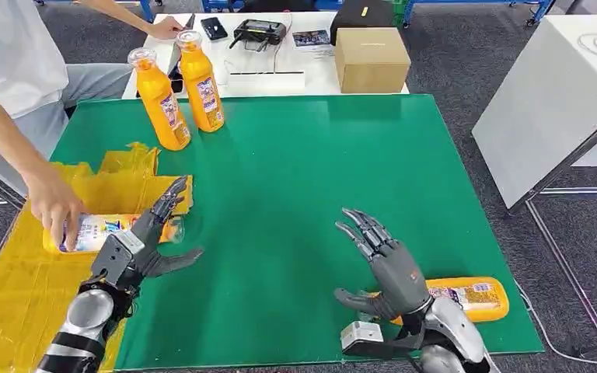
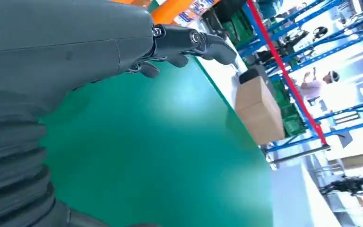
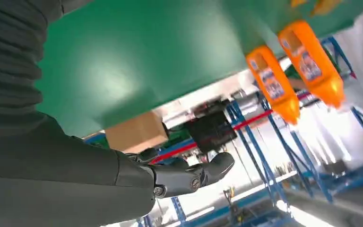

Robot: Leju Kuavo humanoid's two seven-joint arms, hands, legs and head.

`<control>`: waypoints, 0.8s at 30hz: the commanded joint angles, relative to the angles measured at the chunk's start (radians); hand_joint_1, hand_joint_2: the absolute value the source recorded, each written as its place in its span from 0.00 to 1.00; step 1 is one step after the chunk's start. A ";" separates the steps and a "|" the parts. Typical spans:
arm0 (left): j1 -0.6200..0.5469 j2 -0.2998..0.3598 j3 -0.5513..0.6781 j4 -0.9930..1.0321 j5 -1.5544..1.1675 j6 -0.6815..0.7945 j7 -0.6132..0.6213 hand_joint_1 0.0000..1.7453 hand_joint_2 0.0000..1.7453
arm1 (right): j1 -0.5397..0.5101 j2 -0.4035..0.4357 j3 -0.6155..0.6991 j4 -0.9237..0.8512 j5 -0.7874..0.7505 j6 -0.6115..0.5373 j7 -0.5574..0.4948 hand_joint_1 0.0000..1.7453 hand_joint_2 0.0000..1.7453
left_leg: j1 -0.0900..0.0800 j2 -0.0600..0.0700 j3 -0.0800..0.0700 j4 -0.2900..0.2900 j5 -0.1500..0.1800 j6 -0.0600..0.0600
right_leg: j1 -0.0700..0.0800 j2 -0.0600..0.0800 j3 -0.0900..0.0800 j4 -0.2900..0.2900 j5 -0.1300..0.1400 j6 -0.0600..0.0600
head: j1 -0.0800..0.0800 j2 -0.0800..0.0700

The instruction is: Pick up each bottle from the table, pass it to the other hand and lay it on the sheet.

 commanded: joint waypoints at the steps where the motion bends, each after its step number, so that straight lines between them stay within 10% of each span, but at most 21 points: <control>1: 0.009 -0.034 0.026 -0.018 0.004 -0.002 0.006 0.00 1.00 | -0.004 -0.042 0.008 0.002 0.001 0.011 0.005 0.00 1.00 | 0.002 0.000 0.004 0.000 -0.002 -0.001 | 0.002 0.000 0.005 -0.001 -0.001 -0.002 | 0.000 0.000; 24: 0.026 -0.071 -0.114 0.005 -0.073 0.072 -0.073 0.00 1.00 | 0.138 -0.327 -0.336 0.109 -0.088 0.246 -0.026 0.00 1.00 | -0.001 -0.004 0.007 0.000 -0.002 0.000 | -0.001 -0.004 0.009 -0.003 -0.002 -0.001 | 0.000 0.000</control>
